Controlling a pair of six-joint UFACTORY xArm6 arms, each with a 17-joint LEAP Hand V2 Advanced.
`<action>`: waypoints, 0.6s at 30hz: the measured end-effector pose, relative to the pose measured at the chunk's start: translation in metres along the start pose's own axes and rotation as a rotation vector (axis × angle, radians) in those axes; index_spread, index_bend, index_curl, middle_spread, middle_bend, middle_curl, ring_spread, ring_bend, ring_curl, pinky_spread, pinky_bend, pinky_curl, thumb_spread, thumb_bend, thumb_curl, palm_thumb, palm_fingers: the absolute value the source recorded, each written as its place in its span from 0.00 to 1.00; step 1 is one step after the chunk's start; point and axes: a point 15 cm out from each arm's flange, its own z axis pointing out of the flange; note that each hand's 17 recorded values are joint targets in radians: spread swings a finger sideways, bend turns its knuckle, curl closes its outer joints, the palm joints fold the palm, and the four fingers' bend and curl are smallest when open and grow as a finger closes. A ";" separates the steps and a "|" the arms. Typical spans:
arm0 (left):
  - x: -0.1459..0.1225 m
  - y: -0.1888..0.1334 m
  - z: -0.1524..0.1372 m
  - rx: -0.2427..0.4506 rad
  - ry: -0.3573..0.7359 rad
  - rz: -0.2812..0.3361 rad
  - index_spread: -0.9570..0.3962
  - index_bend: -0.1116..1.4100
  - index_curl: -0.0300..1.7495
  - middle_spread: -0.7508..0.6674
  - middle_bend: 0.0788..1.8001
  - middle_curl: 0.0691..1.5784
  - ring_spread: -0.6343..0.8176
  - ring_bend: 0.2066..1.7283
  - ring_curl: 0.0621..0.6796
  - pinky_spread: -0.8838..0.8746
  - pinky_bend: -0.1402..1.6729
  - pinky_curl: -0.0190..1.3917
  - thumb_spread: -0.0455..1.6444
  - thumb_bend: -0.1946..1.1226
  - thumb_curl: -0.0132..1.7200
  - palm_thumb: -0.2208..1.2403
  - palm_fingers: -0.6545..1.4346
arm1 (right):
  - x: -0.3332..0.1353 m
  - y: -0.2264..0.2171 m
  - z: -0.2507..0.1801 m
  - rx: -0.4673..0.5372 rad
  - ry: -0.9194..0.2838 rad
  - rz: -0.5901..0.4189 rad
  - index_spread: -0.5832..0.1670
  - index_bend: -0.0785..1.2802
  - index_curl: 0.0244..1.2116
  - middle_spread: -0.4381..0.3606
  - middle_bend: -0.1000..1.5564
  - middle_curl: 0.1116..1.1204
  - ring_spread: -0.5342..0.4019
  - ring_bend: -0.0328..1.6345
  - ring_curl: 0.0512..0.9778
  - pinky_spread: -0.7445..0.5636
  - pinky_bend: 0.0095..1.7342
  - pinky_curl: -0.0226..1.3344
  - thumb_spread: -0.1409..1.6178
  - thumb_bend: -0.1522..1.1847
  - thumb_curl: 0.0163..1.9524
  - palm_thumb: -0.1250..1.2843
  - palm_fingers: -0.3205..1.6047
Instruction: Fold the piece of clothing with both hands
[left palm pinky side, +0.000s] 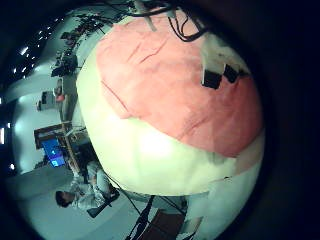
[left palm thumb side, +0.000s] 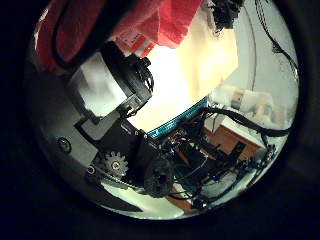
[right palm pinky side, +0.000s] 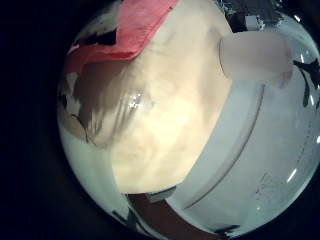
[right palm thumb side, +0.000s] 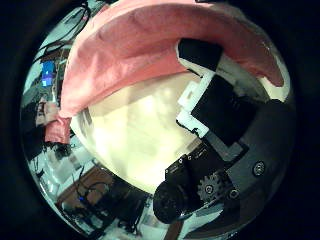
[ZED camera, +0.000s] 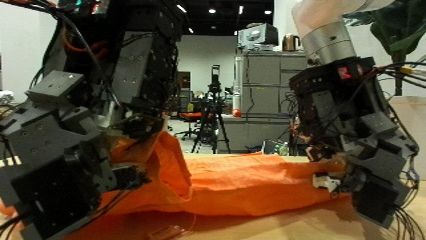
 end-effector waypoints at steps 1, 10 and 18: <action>-0.001 0.010 -0.002 -0.029 0.002 0.011 0.29 0.19 0.42 0.12 0.41 0.39 0.03 0.36 0.54 0.07 0.57 0.36 0.79 0.14 0.27 0.61 0.85 | 0.002 0.013 -0.005 -0.010 -0.001 0.006 0.33 0.74 0.60 0.33 0.73 0.61 0.31 0.74 0.59 0.30 0.65 0.48 0.74 0.15 0.21 0.80 0.84; -0.002 0.052 -0.045 -0.069 0.073 0.022 0.27 0.20 0.45 0.12 0.43 0.39 0.03 0.39 0.58 0.07 0.60 0.37 0.81 0.14 0.24 0.62 0.85 | -0.016 0.087 -0.052 -0.008 -0.031 0.004 0.39 0.82 0.67 0.37 0.81 0.64 0.33 0.80 0.65 0.35 0.72 0.54 0.76 0.14 0.23 0.85 0.78; -0.019 0.055 -0.094 -0.003 0.083 -0.006 0.26 0.19 0.47 0.13 0.45 0.39 0.03 0.40 0.59 0.07 0.60 0.37 0.80 0.14 0.23 0.63 0.85 | -0.018 0.083 -0.123 0.110 -0.038 0.011 0.43 0.84 0.69 0.38 0.84 0.63 0.34 0.82 0.66 0.36 0.73 0.56 0.75 0.11 0.25 0.86 0.77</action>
